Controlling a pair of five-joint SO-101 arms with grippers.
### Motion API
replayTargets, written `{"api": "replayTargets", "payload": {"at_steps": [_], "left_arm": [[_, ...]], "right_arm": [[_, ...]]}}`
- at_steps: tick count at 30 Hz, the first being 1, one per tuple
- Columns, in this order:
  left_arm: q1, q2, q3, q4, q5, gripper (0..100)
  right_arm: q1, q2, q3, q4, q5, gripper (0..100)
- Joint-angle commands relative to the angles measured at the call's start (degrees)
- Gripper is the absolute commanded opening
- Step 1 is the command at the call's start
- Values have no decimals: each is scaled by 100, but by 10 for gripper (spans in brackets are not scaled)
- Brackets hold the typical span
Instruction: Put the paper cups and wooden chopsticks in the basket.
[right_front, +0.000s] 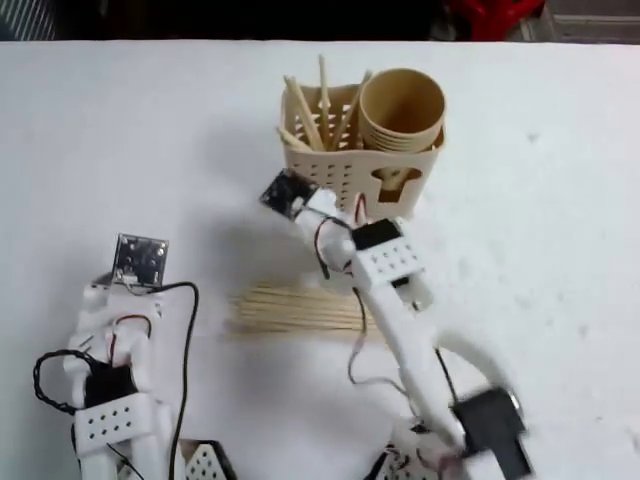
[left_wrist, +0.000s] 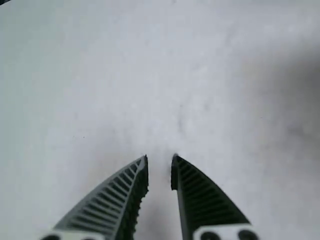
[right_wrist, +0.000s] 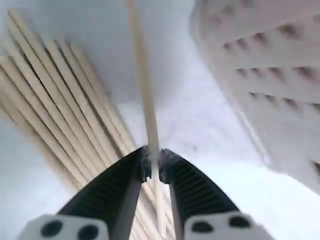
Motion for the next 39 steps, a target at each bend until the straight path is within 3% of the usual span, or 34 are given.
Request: {"api": "replayTargets", "payload": {"at_steps": [1,7,12,16,21,25,39], "left_arm": [[75,-75,-149,-70,35,94],[75,-75,-149,-70,35,94],[75,-75,-149,-70,35,94],[75,-75,-149,-70,35,94],[75,-75,-149,-70,35,94],[75,-75,-149,-70,35,94],[75,-75,-149,-70,35,94]], "right_arm": [[-92,-1560,-53,435,-422,16],[-312,-3363,-782,1191,-545,16],[-312,-3363,-2277,1200,-1029,16],[-277,-2589,-3402,488,-1380,16],[-277,-1481,-4097,-1297,-1618,17],[-268,-892,-4202,-2158,-1600,17],[356,-629,-3437,-1736,-1600,18]]}}
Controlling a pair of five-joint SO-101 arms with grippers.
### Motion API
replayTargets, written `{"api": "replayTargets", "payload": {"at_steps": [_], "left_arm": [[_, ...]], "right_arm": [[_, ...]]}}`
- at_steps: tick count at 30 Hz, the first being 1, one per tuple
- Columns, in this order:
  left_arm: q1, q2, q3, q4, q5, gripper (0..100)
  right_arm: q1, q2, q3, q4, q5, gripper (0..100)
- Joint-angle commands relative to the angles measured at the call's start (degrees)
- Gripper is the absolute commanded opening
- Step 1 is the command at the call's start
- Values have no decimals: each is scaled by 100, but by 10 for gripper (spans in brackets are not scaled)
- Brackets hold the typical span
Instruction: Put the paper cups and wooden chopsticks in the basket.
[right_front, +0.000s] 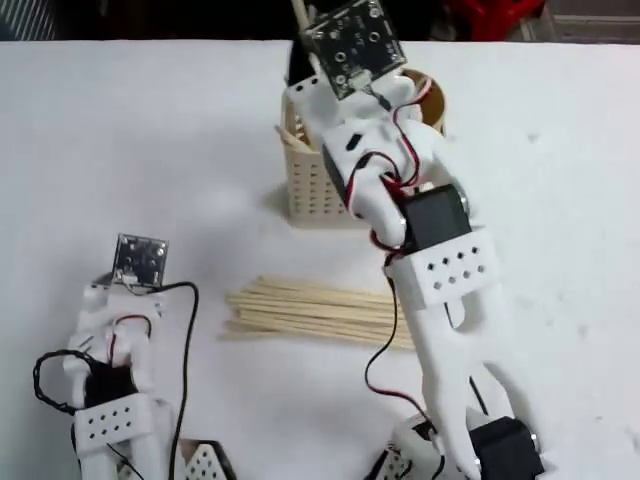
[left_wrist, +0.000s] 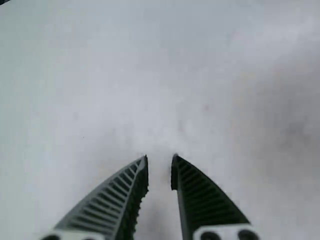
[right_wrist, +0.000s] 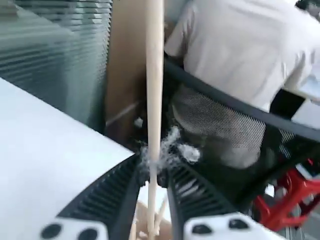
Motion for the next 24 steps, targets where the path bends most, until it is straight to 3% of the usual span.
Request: {"api": "replayTargets", "payload": {"at_steps": [1,6,11,14,24], "left_arm": [[75,-75,-149,-70,35,94],[75,-75,-149,-70,35,94],[75,-75,-149,-70,35,94],[75,-75,-149,-70,35,94],[75,-75,-149,-70,35,94]], "right_arm": [[180,-31,158,40,-26,18],[295,-75,334,92,-53,25],[277,-75,334,391,-26,134],[259,-84,325,752,-26,149],[84,-796,396,3547,255,91]]}}
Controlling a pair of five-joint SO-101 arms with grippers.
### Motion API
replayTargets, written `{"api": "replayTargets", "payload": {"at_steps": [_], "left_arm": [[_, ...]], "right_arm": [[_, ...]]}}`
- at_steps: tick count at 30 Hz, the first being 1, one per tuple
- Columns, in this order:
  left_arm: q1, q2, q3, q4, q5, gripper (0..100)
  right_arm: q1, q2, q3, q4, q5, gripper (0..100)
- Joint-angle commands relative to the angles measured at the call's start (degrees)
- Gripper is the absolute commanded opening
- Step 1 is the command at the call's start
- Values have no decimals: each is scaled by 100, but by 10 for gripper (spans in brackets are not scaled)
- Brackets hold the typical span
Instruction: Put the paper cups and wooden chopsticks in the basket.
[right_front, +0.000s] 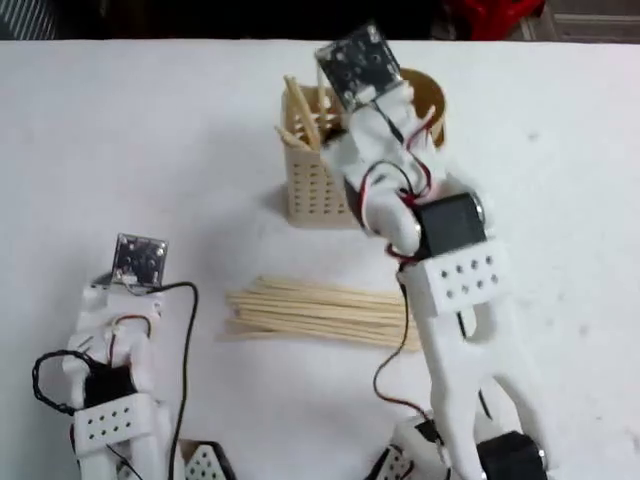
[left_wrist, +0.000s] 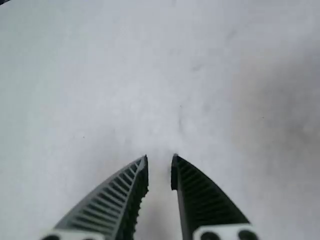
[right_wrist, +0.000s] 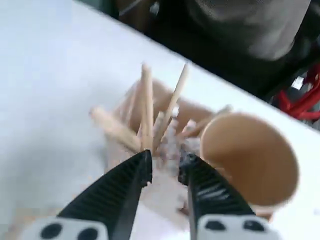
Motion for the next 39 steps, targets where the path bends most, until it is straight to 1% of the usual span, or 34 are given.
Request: {"api": "replayTargets", "payload": {"at_steps": [1,4,7,10,13,16,18,21,26,30,35,39], "left_arm": [[75,-75,-149,-70,35,94],[75,-75,-149,-70,35,94],[75,-75,-149,-70,35,94],[75,-75,-149,-70,35,94],[75,-75,-149,-70,35,94],[75,-75,-149,-70,35,94],[75,-75,-149,-70,35,94],[75,-75,-149,-70,35,94],[75,-75,-149,-70,35,94],[75,-75,-149,-70,35,94],[75,-75,-149,-70,35,94],[75,-75,-149,-70,35,94]], "right_arm": [[-224,-338,141,901,492,91],[-637,-365,659,1270,1099,91],[-998,-347,1398,1297,1495,95],[-1218,-312,2268,822,1925,95],[-1270,-303,3033,75,2057,98],[-1270,-295,3631,-567,2075,149],[-1270,-171,3903,-848,2259,182],[-1270,295,4079,-1226,2418,187],[-1279,1191,4044,-1895,2462,187],[-1270,1657,4044,-2105,2444,186],[-1235,1877,4044,-2281,2426,111],[-1235,1877,4053,-2281,2418,98]]}}
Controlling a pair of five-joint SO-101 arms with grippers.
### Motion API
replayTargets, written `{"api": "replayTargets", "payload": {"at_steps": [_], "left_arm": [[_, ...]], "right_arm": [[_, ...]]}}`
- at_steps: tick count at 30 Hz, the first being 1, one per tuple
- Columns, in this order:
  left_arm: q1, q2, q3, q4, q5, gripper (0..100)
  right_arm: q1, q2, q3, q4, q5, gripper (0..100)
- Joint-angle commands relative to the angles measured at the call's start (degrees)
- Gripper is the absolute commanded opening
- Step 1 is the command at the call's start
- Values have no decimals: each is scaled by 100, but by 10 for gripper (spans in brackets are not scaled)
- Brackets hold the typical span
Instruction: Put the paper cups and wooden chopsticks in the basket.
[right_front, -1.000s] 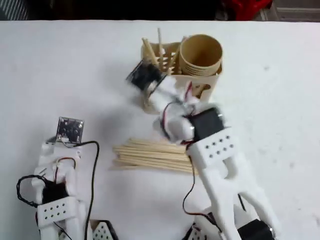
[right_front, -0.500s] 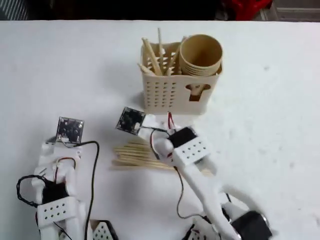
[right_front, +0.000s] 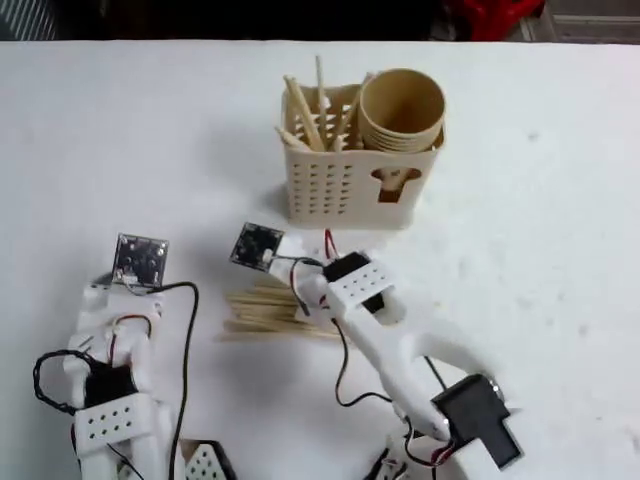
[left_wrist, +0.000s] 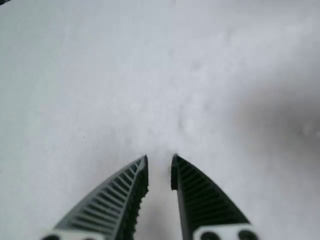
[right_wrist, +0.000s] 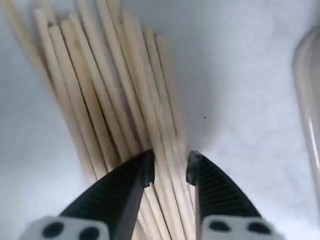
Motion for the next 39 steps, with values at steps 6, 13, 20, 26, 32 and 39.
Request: {"api": "replayTargets", "payload": {"at_steps": [6,13,20,26,32,39], "left_arm": [[75,-75,-149,-70,35,94],[75,-75,-149,-70,35,94],[75,-75,-149,-70,35,94],[75,-75,-149,-70,35,94],[75,-75,-149,-70,35,94],[84,-75,-149,-70,35,94]], "right_arm": [[-4,-13,-44,-66,26,87],[110,-646,-88,312,0,18],[505,-1895,-62,620,-703,16],[505,-2527,149,875,-782,16],[549,-2633,475,629,-765,16],[567,-2695,97,681,-826,16]]}}
